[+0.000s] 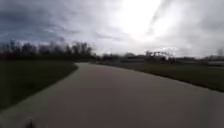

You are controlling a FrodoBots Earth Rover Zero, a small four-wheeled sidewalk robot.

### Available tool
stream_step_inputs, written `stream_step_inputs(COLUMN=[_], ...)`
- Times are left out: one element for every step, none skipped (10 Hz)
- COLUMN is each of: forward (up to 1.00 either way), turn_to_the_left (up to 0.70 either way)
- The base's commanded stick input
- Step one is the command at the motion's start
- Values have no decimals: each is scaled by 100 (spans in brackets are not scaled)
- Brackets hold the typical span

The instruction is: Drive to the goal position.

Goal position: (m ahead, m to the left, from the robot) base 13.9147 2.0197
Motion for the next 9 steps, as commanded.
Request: stream_step_inputs(forward=[100,100,100,100,100,100,100,100,100], turn_to_the_left=[2,40,32,11,3,0,2,1,0])
